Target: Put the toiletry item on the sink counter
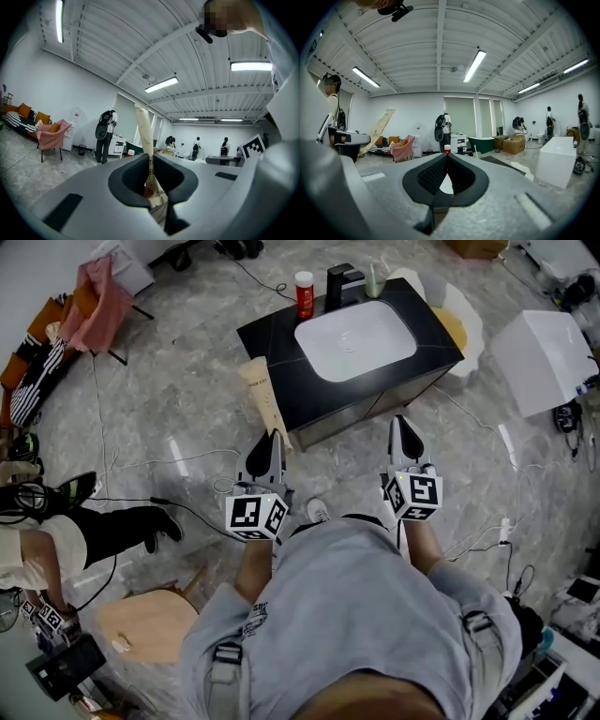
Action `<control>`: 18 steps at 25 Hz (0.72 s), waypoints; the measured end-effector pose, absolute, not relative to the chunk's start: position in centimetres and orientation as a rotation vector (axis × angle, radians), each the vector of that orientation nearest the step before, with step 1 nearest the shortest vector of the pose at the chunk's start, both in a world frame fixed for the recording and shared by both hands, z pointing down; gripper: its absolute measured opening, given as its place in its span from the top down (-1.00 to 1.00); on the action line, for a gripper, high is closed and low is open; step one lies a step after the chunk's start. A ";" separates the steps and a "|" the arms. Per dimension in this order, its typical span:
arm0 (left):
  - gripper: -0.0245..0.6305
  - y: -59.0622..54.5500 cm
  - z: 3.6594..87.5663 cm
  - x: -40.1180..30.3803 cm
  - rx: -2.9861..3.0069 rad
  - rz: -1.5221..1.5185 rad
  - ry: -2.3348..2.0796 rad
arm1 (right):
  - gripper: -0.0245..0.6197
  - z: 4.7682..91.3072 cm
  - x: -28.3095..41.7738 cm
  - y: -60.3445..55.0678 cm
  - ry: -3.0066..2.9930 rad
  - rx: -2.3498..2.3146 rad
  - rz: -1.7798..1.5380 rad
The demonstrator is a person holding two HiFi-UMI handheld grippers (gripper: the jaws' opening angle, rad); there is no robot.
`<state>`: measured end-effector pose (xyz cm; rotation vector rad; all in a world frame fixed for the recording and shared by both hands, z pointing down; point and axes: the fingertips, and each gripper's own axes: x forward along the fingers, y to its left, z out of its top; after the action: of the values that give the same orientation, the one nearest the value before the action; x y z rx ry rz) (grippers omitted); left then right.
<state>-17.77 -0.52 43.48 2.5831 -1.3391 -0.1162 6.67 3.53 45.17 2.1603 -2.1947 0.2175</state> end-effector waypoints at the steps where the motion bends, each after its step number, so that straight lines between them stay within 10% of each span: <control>1: 0.83 -0.8 43.6 -17.9 2.579 -0.116 -1.338 | 0.91 45.2 6.4 3.2 -2.194 2.156 0.218; 18: 0.83 -4.7 44.5 -17.2 2.530 -0.101 -1.405 | 0.91 46.4 7.0 -2.7 -2.254 2.071 0.247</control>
<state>-17.15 -4.74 44.48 2.5298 -1.4050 -0.1006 7.00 -2.68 46.45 2.0707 -2.2541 0.2471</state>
